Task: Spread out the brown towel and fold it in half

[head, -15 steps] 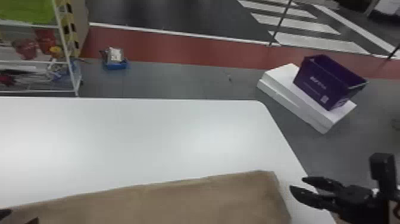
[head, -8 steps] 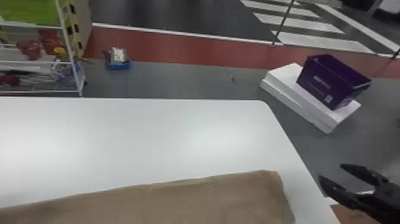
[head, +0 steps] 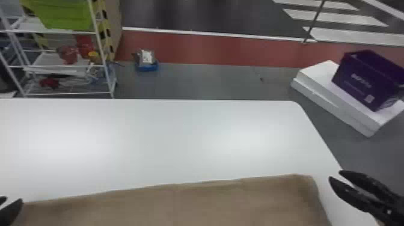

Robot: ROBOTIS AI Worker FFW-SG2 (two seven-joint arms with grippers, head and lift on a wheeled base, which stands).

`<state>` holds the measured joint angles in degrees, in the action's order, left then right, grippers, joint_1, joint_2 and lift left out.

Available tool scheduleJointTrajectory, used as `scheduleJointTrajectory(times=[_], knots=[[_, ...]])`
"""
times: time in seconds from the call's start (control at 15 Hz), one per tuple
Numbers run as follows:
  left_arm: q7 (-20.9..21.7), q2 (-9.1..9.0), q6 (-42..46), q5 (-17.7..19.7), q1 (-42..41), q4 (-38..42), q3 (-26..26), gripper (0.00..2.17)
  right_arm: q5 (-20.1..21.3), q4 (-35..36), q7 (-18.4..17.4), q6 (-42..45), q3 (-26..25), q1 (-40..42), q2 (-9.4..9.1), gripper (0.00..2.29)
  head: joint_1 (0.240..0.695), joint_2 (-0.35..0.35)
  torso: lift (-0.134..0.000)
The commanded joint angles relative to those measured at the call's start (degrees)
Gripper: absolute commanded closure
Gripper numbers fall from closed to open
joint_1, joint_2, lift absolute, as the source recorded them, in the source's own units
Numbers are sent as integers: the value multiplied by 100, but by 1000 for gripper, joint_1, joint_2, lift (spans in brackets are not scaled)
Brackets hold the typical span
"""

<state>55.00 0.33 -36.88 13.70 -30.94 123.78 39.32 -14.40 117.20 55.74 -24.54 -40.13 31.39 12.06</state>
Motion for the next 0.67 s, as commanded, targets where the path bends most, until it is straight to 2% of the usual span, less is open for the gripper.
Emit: scheduleJointTrajectory(times=[0.0, 0.2, 0.27, 0.4, 0.6], knots=[[-112, 64, -175, -245, -123, 14, -249, 1754, 447, 180, -37, -320, 656, -19, -72, 2125, 695, -106, -124], [-173, 117, -228, -649, -228, -12, -583, 1791, 1115, 259, -187, -777, 1535, -63, -98, 2125, 695, -34, -124], [-182, 160, -228, -711, -246, -38, -645, 1791, 1273, 259, -301, -795, 1702, -63, -107, 2125, 695, 9, -124], [-147, 196, -228, -719, -246, -65, -654, 1791, 1343, 250, -301, -935, 1737, -80, -98, 2125, 695, 42, -124], [-182, 275, -351, -939, -167, -153, -706, 1787, 1519, 356, -301, -1726, 1702, -89, -63, 2121, 695, 60, -124]])
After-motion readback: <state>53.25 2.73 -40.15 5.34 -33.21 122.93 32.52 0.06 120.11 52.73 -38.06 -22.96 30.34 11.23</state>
